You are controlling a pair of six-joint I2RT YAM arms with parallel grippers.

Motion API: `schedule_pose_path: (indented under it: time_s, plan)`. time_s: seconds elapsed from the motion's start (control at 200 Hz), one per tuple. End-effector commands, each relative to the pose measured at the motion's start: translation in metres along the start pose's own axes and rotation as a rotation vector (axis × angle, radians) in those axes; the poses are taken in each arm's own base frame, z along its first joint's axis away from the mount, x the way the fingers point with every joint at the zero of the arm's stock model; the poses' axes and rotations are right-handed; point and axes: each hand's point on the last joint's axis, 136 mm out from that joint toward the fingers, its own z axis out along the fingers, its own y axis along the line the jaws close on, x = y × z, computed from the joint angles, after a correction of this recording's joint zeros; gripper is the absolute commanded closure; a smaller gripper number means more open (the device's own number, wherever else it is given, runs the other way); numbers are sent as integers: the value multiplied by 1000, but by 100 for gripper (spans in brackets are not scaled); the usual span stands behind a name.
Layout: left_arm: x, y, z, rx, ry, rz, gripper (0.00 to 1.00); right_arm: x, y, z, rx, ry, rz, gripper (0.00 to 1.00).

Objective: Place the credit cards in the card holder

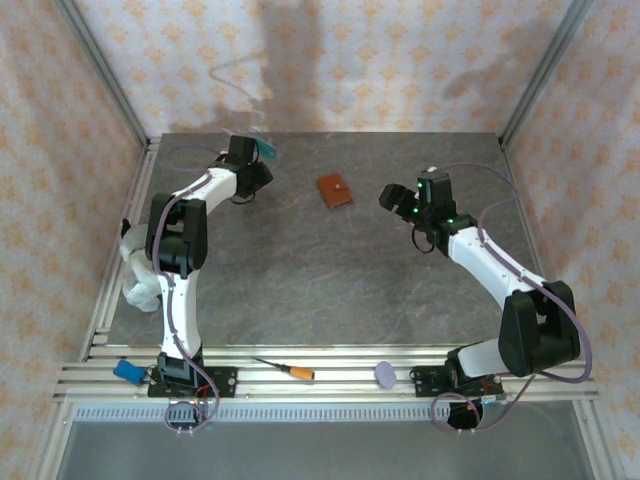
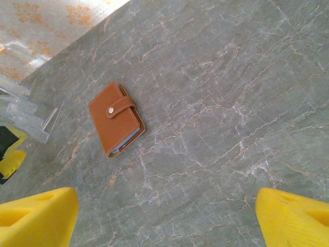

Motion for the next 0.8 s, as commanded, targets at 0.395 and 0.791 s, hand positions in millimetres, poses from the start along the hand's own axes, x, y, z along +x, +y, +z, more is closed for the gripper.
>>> schedule_pose_path:
  time_s: [0.395, 0.791]
  plan:
    - [-4, 4, -4, -50, 35, -124, 43, 3, -2, -1, 18, 9, -7, 11]
    - [-7, 5, 8, -4, 100, -196, 54, 7, -4, 7, 26, 26, 9, 11]
